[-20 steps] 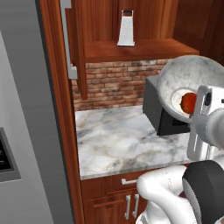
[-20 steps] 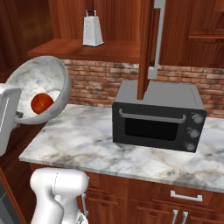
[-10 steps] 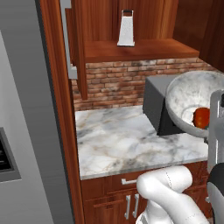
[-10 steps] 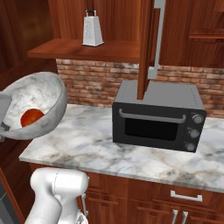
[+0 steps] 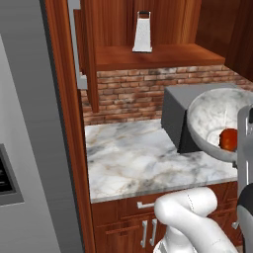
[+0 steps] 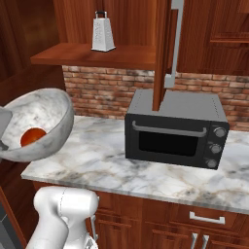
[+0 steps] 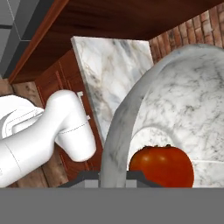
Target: Pick the tomato from the cabinet and place it in the bowl. Then pick the bowl and place it in the sink. Then turn on the sink facuet.
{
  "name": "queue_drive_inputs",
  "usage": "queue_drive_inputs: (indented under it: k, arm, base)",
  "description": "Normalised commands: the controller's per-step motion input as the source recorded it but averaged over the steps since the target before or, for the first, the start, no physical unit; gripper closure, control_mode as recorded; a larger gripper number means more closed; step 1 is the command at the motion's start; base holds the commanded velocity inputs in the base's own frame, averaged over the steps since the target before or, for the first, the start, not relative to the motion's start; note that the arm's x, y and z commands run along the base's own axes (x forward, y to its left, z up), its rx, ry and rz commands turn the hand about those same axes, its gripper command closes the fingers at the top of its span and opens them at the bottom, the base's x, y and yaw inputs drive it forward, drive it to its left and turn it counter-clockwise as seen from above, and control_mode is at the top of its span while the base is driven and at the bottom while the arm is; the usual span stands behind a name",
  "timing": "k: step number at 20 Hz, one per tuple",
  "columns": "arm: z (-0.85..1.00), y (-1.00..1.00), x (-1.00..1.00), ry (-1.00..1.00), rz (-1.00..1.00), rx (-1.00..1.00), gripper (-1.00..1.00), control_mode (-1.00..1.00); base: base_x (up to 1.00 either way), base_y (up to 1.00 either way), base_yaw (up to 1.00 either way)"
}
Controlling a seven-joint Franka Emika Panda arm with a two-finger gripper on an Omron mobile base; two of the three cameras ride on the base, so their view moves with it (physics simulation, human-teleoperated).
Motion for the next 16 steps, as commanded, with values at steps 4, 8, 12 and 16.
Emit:
queue_drive_inputs:
  k: [4,8,12,16]
  arm:
    - [0.0,0.0,0.0,0.03,0.0,0.0,1.0,-1.0]
    - [0.0,0.0,-0.01,0.01,0.0,0.0,1.0,-1.0]
    - [-0.03,0.0,-0.15,0.01,0.0,0.0,1.0,1.0]
    - [0.0,0.0,0.0,0.0,0.0,0.0,1.0,1.0]
  base:
    - [0.0,0.0,0.0]
    - [0.0,0.0,0.0]
    - [-0.24,-0.01,0.0]
    - [-0.73,-0.27,-0.01]
